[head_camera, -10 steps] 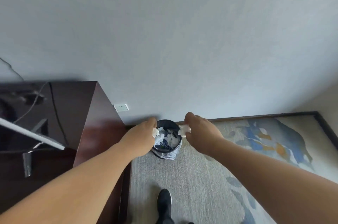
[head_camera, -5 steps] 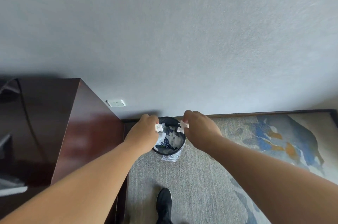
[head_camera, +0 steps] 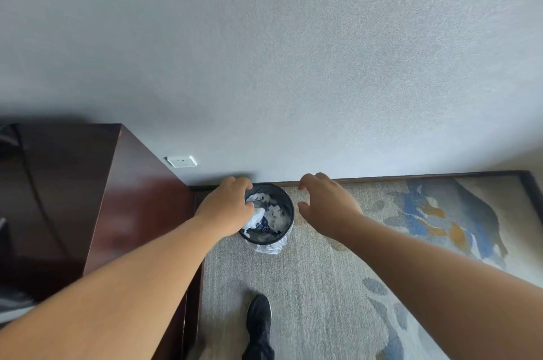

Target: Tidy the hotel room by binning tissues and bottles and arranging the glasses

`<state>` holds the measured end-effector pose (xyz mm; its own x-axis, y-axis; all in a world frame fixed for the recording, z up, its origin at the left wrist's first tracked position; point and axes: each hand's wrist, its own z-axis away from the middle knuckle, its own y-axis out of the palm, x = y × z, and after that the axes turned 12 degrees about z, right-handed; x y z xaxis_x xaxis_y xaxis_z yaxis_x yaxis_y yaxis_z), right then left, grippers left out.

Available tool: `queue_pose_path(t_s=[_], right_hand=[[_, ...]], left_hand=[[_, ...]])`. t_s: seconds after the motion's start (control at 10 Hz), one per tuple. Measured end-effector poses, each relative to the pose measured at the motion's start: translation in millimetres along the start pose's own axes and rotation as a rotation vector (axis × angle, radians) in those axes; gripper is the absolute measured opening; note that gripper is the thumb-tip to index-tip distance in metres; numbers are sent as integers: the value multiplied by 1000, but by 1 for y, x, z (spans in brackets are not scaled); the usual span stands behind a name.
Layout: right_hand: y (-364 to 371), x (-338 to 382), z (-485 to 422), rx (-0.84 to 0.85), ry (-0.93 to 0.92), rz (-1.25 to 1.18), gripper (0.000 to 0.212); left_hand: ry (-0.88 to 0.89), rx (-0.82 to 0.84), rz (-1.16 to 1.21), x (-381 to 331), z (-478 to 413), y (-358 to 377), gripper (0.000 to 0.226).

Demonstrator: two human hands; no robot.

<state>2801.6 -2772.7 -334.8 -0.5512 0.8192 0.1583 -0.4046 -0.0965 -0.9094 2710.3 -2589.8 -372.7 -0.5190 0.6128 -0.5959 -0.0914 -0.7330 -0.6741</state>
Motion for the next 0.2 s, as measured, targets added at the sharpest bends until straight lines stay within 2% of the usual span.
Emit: queue_pose_path(t_s=[0.2], right_hand=[[-19, -10, 29, -49, -27, -13, 31]], left_hand=[[55, -35, -18, -27, 23, 2, 37]])
